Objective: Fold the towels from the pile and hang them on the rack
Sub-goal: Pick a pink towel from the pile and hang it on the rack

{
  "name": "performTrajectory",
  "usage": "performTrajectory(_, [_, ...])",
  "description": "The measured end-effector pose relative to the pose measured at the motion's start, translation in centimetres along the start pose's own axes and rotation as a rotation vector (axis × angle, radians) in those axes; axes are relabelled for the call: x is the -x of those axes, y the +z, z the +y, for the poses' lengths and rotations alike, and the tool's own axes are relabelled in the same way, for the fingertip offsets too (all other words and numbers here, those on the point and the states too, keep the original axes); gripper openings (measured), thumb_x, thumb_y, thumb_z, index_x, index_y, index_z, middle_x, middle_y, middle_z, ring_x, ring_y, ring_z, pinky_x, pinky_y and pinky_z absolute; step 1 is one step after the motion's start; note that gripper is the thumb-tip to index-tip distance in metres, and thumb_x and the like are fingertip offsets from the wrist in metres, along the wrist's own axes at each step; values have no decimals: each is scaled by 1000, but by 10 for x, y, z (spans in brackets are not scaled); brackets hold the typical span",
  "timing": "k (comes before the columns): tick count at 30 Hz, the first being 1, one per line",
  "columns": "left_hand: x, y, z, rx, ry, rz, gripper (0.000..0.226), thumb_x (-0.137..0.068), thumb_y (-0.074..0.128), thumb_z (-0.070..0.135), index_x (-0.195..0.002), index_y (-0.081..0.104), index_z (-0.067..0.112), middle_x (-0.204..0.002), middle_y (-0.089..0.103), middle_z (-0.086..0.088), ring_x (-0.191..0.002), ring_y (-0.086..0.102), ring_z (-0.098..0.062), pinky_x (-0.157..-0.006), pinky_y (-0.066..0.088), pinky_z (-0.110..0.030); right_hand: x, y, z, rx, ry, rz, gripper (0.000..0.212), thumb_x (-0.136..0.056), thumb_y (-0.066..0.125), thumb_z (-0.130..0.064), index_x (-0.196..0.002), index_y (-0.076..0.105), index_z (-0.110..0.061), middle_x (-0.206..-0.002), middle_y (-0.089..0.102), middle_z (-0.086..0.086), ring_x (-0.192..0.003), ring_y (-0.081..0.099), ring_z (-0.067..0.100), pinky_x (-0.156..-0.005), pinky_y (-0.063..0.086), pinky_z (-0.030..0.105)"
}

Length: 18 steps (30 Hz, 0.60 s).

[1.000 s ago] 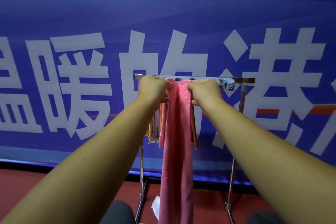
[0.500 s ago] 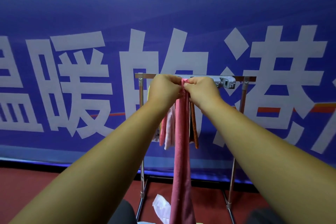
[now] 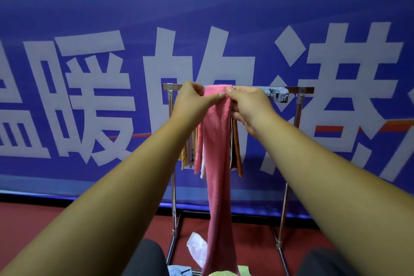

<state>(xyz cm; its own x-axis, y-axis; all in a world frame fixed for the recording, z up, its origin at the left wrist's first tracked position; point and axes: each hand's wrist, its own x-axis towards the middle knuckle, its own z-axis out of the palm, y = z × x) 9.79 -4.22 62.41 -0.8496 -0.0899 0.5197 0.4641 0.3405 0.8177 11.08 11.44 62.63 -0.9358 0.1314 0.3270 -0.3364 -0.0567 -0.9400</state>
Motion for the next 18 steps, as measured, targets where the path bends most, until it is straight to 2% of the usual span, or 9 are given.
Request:
performTrajectory(2, [2,-6,-6,114,-85,-151,78,-76,91,56,-132,60,12,-116,73,0,-106,73,-19,-93,60,-37,1,0,-6,-93,22,1,17,-107,63,-14,-115,75,-5,-109,80,19,-98,81,29,-90,66,45])
performTrajectory(5, [9,-13,-20,253,-202,-406,57,-87,84,49,-127,69,12,-114,80,-4,-110,77,-25,-104,58,-50,-1,-2,-13,-152,20,-9,21,-109,60,-13,-120,72,0,-106,80,18,-93,80,26,-86,67,44])
performTrajectory(9, [17,-13,-36,293,-279,-576,48,-89,84,36,-126,73,8,-121,78,-10,-112,75,-28,-109,55,-50,-5,-5,-20,-157,24,2,26,-109,60,-13,-126,71,2,-104,81,16,-91,81,25,-82,67,44])
performTrajectory(11, [20,-11,-36,338,-286,-623,51,-90,84,34,-129,70,3,-123,76,-14,-110,74,-31,-108,55,-51,-6,-8,-23,-156,36,14,26,-108,62,-14,-126,71,2,-103,81,15,-90,81,25,-80,67,43])
performTrajectory(15, [20,-8,-25,460,-252,-581,49,-95,79,32,-133,67,3,-115,75,-13,-104,73,-28,-102,59,-47,-8,-15,-21,-141,80,49,25,-107,65,-21,-120,74,-2,-105,82,15,-88,81,25,-71,66,42])
performTrajectory(18, [20,-5,-12,522,-221,-523,39,-99,75,30,-131,67,9,-111,76,-11,-99,73,-27,-96,61,-45,-1,-18,-11,-117,169,-20,35,-109,59,-41,-119,75,-12,-113,81,10,-92,80,24,-75,66,43])
